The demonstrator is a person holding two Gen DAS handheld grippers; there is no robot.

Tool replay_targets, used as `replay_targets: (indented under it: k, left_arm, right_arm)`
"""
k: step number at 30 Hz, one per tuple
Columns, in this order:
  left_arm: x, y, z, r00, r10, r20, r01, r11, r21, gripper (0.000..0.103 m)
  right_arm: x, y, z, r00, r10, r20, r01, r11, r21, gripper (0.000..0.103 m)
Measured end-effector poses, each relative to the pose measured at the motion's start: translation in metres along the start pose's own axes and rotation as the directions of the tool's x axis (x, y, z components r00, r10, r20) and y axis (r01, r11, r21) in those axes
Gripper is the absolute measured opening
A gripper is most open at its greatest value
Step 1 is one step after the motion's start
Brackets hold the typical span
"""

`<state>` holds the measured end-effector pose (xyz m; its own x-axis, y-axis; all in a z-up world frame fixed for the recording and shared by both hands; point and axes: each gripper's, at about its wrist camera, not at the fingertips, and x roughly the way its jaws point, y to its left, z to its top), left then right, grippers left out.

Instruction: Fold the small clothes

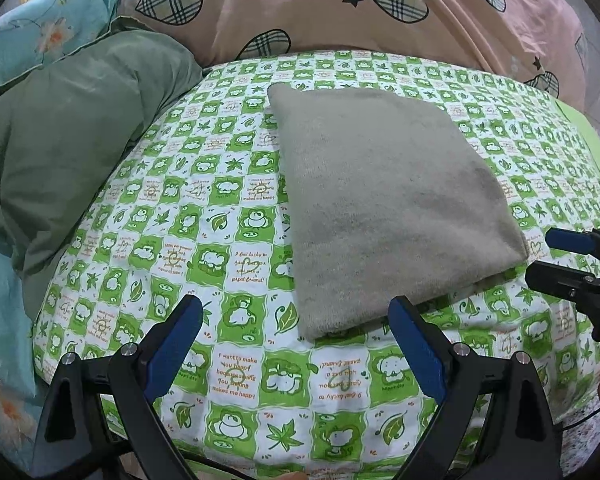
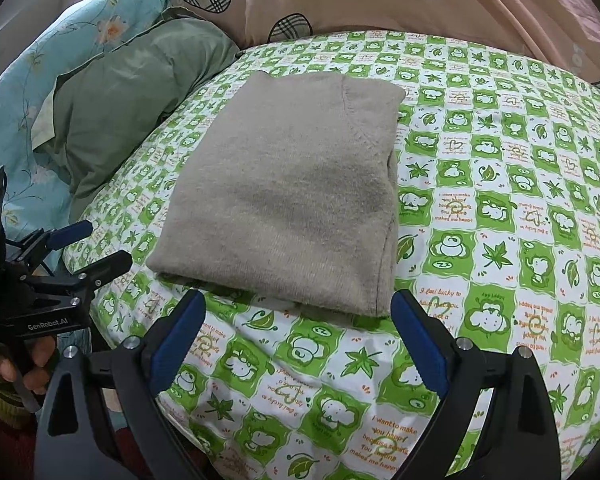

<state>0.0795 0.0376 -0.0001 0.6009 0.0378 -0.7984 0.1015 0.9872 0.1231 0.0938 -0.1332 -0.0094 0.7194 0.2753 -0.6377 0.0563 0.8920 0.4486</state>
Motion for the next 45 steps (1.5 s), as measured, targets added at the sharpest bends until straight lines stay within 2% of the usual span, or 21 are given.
replay_targets:
  k: [28,45]
  left_arm:
    - [-0.021,-0.003,-0.008,1.0,0.004,0.028,-0.004,1.0,-0.017,0.094]
    - [-0.02,-0.004,-0.006,0.999,0.004,0.032,-0.003,1.0,-0.018,0.094]
  right_arm:
    - [-0.013,0.009,-0.007,1.0,0.0,0.015,0.0,1.0,-0.001,0.095]
    - [-0.011,0.009,-0.005,1.0,0.006,0.021,-0.007,1.0,0.001,0.095]
